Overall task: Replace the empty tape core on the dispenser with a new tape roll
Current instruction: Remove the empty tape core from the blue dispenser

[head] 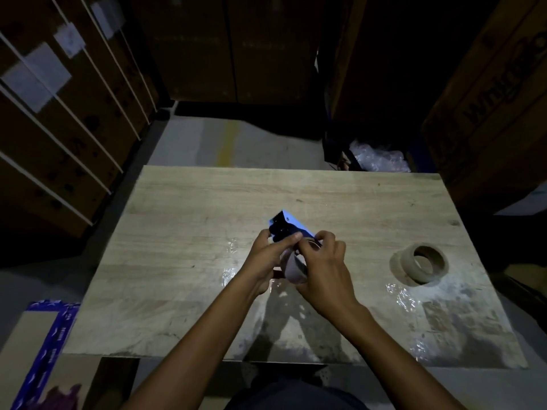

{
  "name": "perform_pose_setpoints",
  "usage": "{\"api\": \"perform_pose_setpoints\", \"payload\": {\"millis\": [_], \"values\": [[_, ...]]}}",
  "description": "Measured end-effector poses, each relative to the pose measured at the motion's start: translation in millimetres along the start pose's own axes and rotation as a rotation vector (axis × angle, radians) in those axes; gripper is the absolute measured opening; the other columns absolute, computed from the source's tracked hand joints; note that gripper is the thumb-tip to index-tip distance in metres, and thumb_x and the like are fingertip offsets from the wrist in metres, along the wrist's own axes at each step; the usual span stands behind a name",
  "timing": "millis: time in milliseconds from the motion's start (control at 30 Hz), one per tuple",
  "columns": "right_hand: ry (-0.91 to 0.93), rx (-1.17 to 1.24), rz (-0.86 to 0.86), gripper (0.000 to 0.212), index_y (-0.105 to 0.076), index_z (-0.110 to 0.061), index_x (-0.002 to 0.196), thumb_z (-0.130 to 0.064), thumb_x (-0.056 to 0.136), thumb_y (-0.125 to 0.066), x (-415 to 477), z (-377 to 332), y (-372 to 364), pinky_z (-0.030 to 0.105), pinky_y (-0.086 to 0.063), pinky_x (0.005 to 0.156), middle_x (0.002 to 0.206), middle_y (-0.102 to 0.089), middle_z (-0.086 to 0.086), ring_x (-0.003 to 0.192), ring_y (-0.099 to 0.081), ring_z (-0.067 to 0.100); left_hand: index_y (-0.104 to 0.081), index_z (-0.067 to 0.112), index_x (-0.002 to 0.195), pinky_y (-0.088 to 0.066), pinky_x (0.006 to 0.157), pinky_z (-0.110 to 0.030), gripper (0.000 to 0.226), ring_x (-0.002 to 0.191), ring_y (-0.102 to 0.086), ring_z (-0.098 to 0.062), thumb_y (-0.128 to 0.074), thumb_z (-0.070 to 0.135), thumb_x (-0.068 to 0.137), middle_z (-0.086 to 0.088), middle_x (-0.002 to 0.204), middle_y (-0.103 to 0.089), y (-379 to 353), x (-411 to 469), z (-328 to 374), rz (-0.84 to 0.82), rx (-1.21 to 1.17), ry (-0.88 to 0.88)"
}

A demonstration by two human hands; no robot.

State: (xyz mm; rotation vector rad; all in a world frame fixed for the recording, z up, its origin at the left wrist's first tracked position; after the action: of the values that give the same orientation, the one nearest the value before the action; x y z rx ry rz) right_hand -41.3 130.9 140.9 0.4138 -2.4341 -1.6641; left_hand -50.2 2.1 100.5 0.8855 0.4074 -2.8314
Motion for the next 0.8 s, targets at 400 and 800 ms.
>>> {"api": "perform_pose_setpoints", "payload": {"millis": [400, 800], "values": [[-0.131, 0.055, 0.228, 0.060, -0.054, -0.032, 0.130, -0.006, 0.077, -0.068, 1.2, -26.9, -4.2, 0.049, -0.050, 0.083, 0.141, -0.034, 0.012, 0.123, -0.033, 0.036, -0.068, 0.005, 0.104, -0.060, 0.069, -0.034, 0.033, 0.081, -0.071, -0.023, -0.081, 0.020, 0.077, -0.015, 0.099, -0.071, 6.0, 14.7, -17.6, 0.097, -0.586, -0.012], [-0.251, 0.104, 0.192, 0.065, -0.047, -0.031, 0.132, -0.040, 0.073, -0.073, 10.9, -21.2, -10.0, 0.043, -0.053, 0.077, 0.127, -0.046, 0.007, 0.113, -0.045, 0.031, -0.050, 0.013, 0.117, -0.052, 0.082, -0.040, 0.043, 0.082, -0.066, -0.027, -0.073, 0.007, 0.081, -0.024, 0.110, -0.061, 19.2, 25.2, -31.6, 0.043, -0.688, -0.135]]}}
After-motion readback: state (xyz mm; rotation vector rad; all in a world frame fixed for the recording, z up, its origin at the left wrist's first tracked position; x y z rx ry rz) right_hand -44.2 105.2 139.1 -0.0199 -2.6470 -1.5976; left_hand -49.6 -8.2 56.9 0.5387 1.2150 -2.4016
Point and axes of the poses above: each hand's wrist, its own x-axis towards the middle knuckle, its own y-axis out of the back of the hand, z = x × y, the point moved 5 cm from there along x, towards the middle knuckle
